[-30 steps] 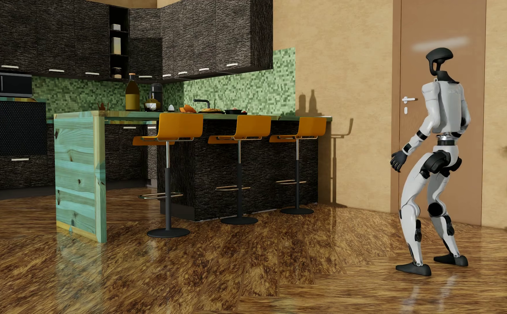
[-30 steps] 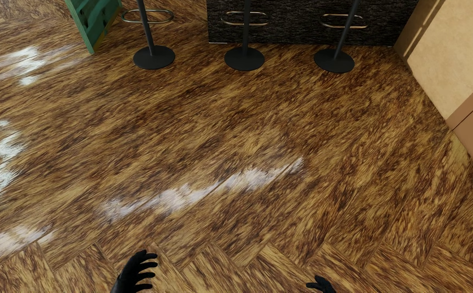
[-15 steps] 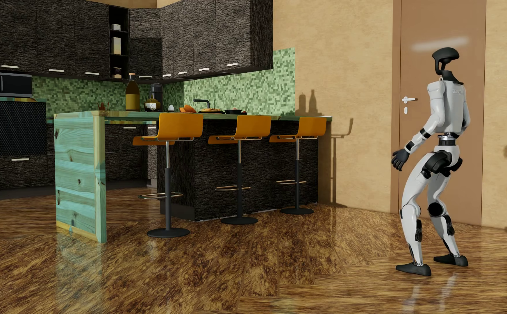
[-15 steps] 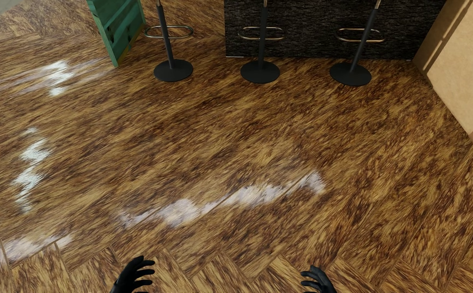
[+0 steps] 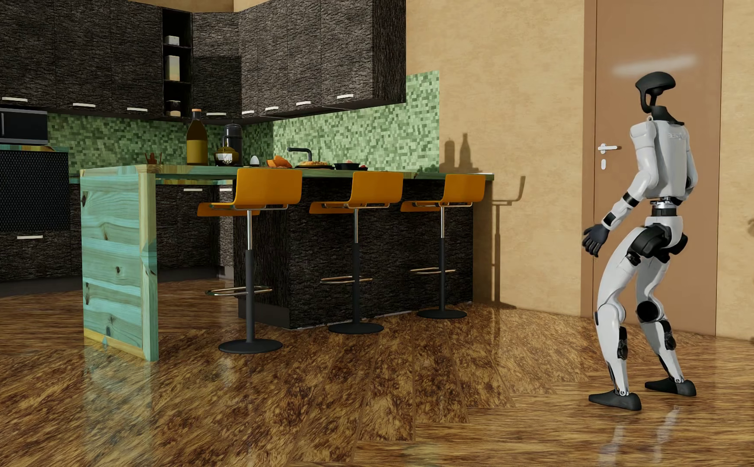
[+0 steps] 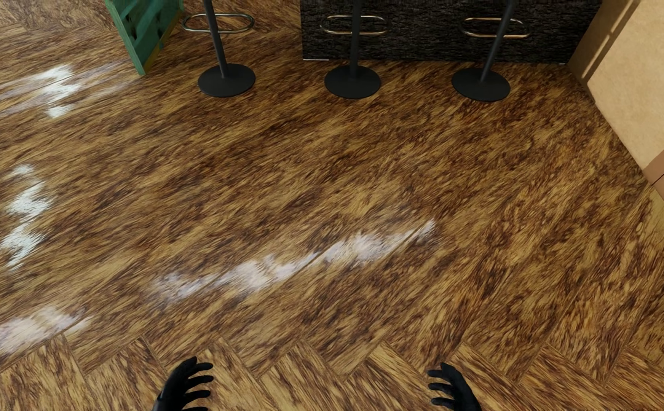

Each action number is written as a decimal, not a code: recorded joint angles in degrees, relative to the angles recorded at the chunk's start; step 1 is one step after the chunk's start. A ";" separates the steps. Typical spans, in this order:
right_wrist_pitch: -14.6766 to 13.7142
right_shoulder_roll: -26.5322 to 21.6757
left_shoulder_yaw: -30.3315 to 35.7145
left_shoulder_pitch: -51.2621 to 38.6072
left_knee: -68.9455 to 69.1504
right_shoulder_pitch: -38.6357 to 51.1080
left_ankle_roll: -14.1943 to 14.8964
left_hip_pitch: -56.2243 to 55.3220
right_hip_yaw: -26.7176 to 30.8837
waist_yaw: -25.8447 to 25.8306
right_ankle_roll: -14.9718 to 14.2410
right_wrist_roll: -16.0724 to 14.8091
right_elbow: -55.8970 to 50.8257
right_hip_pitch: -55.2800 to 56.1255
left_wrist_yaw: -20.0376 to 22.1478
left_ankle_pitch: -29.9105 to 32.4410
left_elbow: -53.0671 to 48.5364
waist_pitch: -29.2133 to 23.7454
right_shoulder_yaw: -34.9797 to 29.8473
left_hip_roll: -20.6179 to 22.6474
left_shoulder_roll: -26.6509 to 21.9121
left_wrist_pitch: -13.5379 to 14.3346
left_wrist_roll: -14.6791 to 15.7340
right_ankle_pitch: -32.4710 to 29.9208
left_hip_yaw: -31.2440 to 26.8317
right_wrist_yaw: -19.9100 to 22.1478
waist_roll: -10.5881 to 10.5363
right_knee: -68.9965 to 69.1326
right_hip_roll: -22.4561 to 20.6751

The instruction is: Rotate 180

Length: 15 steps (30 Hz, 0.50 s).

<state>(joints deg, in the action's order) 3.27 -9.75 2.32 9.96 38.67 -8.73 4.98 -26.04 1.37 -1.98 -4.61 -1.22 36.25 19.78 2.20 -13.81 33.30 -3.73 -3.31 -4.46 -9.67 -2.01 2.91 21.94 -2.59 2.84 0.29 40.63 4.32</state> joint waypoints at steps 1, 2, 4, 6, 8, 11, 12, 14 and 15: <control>0.22 0.14 0.26 -0.40 0.04 -1.20 0.05 -0.13 0.11 0.08 0.05 0.48 -0.09 0.14 0.05 -0.02 0.46 0.66 0.36 -0.20 0.15 0.13 0.13 -0.21 -0.05 0.10 -0.31 -0.21 -0.28; 0.67 0.75 0.61 -0.91 -0.49 -1.70 -0.03 0.52 0.43 -0.44 -0.02 1.05 0.82 -0.04 -0.07 0.20 1.08 0.89 0.29 0.30 -0.33 0.48 0.01 -0.09 0.10 0.03 -0.01 0.07 0.11; 1.92 1.01 0.55 -1.77 -1.29 -2.84 0.03 0.52 0.29 -1.17 0.04 1.86 -0.32 0.07 -0.34 0.94 0.27 1.62 0.17 0.32 -0.92 1.15 -0.71 -0.63 -0.01 -1.13 -0.26 -0.41 0.11; 1.77 -0.44 -0.39 -0.96 -2.08 -3.17 0.16 0.53 0.43 -1.01 0.21 1.68 -0.49 0.44 -0.92 1.56 0.78 2.46 0.74 0.17 -1.49 2.62 -1.52 -1.05 0.10 -3.08 -0.29 -0.64 -0.06; 0.53 -0.70 0.35 -1.80 -1.36 -3.30 0.22 0.11 0.13 0.33 0.20 1.24 1.01 0.56 -1.28 1.37 0.74 2.68 2.01 0.40 -0.22 2.18 -2.50 -0.91 -0.58 -3.90 -0.79 -0.21 -0.07; -0.48 -0.34 0.75 -1.02 -1.64 -1.64 0.05 -0.04 -0.04 1.24 0.03 1.47 0.76 0.91 -2.53 1.70 0.99 2.81 1.01 1.19 0.78 2.35 -4.24 -0.53 -0.69 -4.25 -0.64 0.44 0.71; -0.57 0.20 0.07 -0.47 -1.79 -1.96 0.05 0.27 0.23 0.90 0.07 1.86 -0.17 0.81 -3.24 1.62 1.32 2.67 1.47 1.09 -0.31 2.76 -4.61 -0.50 -0.43 -4.35 -0.55 0.42 0.63; 0.30 -0.82 -0.51 -1.16 -2.20 -1.05 -0.03 0.78 0.45 0.53 0.02 2.32 0.06 0.46 -3.71 1.80 0.97 1.69 0.34 1.09 -0.42 2.19 -4.38 -0.72 -0.17 -3.66 -0.63 0.09 0.66; 0.64 -0.09 0.05 -1.17 -2.40 -1.45 -0.02 0.51 0.41 0.79 0.04 2.16 0.44 0.78 -3.74 1.95 0.89 1.74 1.11 1.13 -0.65 2.26 -3.49 -0.77 -0.21 -2.76 -0.54 0.06 0.70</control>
<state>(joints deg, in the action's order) 3.91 -9.84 2.37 8.78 36.27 -10.18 4.96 -25.53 1.78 -1.19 -4.57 0.94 36.69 20.57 -1.54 -11.86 34.18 -1.98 -2.20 -3.33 -10.31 0.26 -0.58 21.17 -2.79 0.08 -0.25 40.69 5.01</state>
